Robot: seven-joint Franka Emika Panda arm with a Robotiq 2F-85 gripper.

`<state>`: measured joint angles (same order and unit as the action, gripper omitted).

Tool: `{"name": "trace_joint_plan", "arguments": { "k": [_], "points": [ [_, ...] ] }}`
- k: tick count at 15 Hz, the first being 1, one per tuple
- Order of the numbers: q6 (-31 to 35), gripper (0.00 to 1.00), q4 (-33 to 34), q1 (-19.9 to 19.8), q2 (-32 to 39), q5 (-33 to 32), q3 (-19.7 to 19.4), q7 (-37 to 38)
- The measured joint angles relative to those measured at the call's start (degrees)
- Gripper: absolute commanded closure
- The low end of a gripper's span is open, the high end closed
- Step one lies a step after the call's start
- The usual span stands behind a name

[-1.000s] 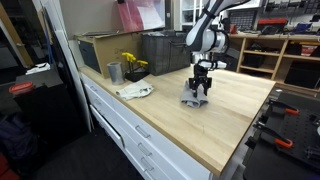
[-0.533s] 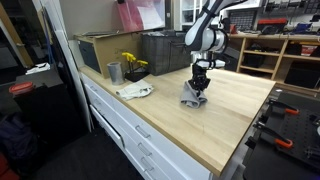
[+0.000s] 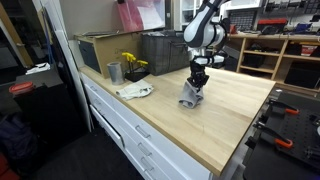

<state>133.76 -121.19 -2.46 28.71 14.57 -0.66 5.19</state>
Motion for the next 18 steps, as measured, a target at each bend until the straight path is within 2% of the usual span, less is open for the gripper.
{"name": "trace_joint_plan", "arguments": {
  "k": [2,4,5,7,18],
  "points": [
    [-0.3,0.99,-0.3,0.7,-1.0,-0.8,0.0,0.9],
    [-0.4,0.9,-0.3,1.3,-1.4,-1.1,0.0,1.3],
    [-0.4,0.98,-0.2,1.7,-1.4,-1.3,0.0,1.7],
    [-0.3,0.99,0.1,2.4,-1.4,-1.4,0.1,2.0],
    [1.1,0.99,8.0,2.4,3.9,0.1,1.0,2.0]
  ]
}}
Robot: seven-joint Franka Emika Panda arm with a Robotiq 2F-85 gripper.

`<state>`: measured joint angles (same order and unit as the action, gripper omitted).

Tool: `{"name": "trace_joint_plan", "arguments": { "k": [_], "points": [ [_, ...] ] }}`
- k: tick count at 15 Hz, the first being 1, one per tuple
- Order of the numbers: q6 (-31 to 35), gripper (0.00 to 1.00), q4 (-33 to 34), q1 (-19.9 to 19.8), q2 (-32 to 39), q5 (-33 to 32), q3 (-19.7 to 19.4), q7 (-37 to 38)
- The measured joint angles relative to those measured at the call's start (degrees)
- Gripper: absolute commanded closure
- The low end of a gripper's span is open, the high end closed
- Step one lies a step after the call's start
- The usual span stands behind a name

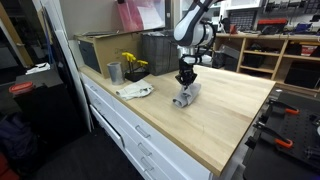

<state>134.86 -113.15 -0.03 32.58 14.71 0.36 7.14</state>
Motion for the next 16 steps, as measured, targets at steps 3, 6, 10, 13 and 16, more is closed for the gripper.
{"name": "trace_joint_plan", "arguments": {
  "k": [3,6,10,13,16],
  "points": [
    [1.0,0.99,3.3,0.0,3.0,0.2,0.0,0.0],
    [1.2,0.77,7.4,0.1,7.4,0.1,0.0,1.0],
    [-1.7,0.53,13.1,0.6,11.3,-0.7,-0.1,3.2],
    [-3.6,0.33,16.4,1.0,12.9,-0.8,-0.1,4.4],
    [-5.3,0.19,18.2,1.3,13.6,-0.8,-0.1,4.6]
  ]
}}
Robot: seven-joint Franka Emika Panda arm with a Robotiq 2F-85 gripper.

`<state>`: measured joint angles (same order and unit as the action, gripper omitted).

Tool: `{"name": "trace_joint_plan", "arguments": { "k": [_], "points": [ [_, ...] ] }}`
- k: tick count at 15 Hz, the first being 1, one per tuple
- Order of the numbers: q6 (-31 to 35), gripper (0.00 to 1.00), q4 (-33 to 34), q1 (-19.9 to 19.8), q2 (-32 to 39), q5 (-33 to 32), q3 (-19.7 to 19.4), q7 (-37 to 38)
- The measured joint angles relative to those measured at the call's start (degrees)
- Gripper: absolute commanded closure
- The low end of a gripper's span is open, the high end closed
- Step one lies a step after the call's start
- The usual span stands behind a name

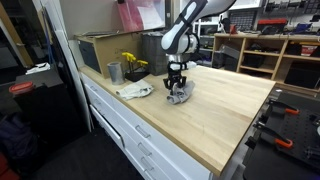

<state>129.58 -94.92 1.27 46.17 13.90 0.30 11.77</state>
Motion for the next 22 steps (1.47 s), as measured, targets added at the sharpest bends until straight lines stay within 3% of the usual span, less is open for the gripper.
{"name": "trace_joint_plan", "arguments": {
  "k": [1,3,10,22],
  "points": [
    [-0.9,0.16,0.4,0.0,0.0,0.0,0.0,0.1],
    [-4.9,0.02,1.3,0.0,0.0,0.0,-0.3,1.6],
    [-21.6,0.0,5.9,-1.1,0.3,1.3,-0.5,2.3],
    [-21.4,0.0,15.3,-3.0,9.3,6.4,2.7,-2.5]
  ]
}}
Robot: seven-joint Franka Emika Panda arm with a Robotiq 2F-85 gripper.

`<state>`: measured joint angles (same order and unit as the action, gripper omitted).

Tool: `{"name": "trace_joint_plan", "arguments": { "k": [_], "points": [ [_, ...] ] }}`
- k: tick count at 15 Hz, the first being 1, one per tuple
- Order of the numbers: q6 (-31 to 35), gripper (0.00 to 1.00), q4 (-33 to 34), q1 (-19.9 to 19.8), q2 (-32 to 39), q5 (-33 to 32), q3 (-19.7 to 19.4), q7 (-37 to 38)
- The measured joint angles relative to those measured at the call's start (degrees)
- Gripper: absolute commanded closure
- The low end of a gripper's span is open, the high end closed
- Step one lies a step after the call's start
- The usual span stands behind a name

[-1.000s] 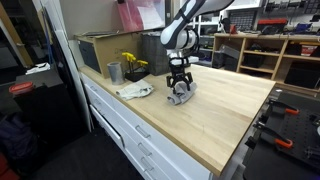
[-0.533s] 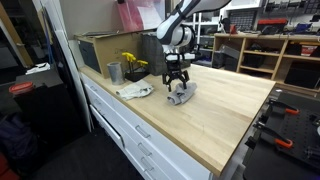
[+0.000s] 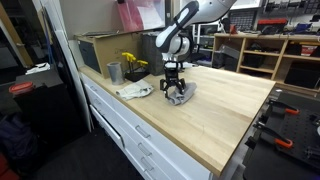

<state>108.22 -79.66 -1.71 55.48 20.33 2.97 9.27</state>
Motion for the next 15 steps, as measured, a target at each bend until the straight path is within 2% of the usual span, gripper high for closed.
{"name": "trace_joint_plan", "arguments": {
  "k": [7,12,15],
  "points": [
    [0.0,0.0,3.1,-1.6,0.1,4.7,2.6,0.0],
    [0.0,0.0,4.2,-1.6,0.1,5.7,2.7,0.0],
    [2.8,0.0,4.2,-1.6,0.6,5.8,2.7,0.0]
  ]
}}
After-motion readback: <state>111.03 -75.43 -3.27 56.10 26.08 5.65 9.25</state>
